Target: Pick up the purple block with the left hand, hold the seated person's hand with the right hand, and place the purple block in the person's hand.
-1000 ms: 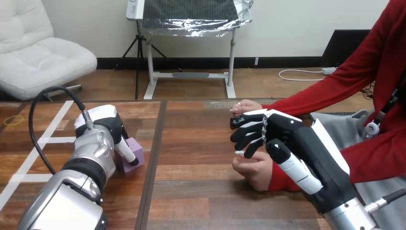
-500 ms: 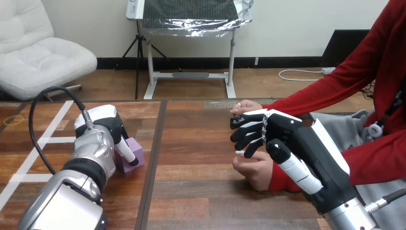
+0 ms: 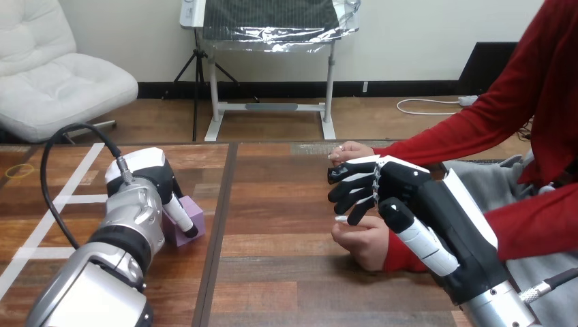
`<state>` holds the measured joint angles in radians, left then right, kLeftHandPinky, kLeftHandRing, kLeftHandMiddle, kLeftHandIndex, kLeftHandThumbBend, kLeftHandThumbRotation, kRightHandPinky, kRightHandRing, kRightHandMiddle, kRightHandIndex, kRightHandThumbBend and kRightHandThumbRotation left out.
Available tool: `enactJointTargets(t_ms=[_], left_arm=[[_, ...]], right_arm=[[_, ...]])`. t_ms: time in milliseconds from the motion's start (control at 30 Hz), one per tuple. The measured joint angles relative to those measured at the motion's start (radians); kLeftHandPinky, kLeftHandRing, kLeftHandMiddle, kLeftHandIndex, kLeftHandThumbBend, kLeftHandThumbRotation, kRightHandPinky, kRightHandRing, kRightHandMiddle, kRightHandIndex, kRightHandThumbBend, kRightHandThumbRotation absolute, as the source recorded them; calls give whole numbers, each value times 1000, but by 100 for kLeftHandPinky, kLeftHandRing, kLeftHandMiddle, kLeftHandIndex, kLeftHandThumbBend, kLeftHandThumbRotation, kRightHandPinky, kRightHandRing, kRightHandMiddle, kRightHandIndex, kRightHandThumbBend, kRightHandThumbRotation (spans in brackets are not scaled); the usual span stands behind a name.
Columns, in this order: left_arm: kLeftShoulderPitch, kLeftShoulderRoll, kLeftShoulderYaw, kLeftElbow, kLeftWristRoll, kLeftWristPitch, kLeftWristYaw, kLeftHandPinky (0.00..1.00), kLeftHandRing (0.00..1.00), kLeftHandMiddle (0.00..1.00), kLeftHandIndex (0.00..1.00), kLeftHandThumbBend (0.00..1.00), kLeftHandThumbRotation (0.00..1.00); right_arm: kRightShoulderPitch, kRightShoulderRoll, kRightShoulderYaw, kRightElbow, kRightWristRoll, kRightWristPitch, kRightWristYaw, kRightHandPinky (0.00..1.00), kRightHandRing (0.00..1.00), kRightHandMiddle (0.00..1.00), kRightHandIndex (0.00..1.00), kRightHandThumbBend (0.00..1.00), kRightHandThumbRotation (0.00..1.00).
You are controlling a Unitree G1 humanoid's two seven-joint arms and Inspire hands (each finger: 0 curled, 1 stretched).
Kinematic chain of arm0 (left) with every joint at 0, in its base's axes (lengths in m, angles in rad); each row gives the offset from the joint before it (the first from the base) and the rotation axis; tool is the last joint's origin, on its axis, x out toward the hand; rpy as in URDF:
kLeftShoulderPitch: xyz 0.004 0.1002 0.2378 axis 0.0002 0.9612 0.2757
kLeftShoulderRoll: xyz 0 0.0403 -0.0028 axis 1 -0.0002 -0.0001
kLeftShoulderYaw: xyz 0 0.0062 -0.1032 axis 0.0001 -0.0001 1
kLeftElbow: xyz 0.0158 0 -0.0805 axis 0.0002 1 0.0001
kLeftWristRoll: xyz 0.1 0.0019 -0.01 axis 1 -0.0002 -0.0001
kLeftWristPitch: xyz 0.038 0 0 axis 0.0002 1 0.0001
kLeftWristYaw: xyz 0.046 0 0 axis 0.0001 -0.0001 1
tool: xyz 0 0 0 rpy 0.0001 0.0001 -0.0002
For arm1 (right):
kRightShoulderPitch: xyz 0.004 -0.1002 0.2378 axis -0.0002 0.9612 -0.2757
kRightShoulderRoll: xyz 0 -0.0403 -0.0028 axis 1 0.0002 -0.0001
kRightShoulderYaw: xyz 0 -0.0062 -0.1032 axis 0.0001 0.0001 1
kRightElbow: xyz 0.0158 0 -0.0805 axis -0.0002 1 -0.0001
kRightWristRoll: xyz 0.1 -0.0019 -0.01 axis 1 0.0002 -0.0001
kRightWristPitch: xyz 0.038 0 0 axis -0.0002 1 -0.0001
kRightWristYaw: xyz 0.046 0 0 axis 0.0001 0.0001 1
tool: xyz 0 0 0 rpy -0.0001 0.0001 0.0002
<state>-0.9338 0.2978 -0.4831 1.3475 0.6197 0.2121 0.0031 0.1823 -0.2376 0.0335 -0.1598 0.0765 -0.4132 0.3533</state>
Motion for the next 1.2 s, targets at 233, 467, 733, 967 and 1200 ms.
enactJointTargets(t_ms=[233,467,733,967,1200], left_arm=[[7,0,6,0,-1,-2,28,18,27,38,66,70,0],[14,0,16,0,-1,-5,51,17,25,35,67,68,0],[25,0,23,0,-1,-18,76,18,26,36,65,69,0],[30,0,24,0,-1,-22,92,18,26,36,63,70,0],[31,0,28,0,-1,-23,101,19,26,36,62,71,0]], right_arm=[[0,0,0,0,0,3,0,43,55,59,65,86,90],[0,0,0,0,0,4,0,43,55,59,65,85,90],[0,0,0,0,0,4,0,43,55,59,65,85,90],[0,0,0,0,0,4,0,43,55,59,65,85,90],[0,0,0,0,0,4,0,43,55,59,65,85,90]])
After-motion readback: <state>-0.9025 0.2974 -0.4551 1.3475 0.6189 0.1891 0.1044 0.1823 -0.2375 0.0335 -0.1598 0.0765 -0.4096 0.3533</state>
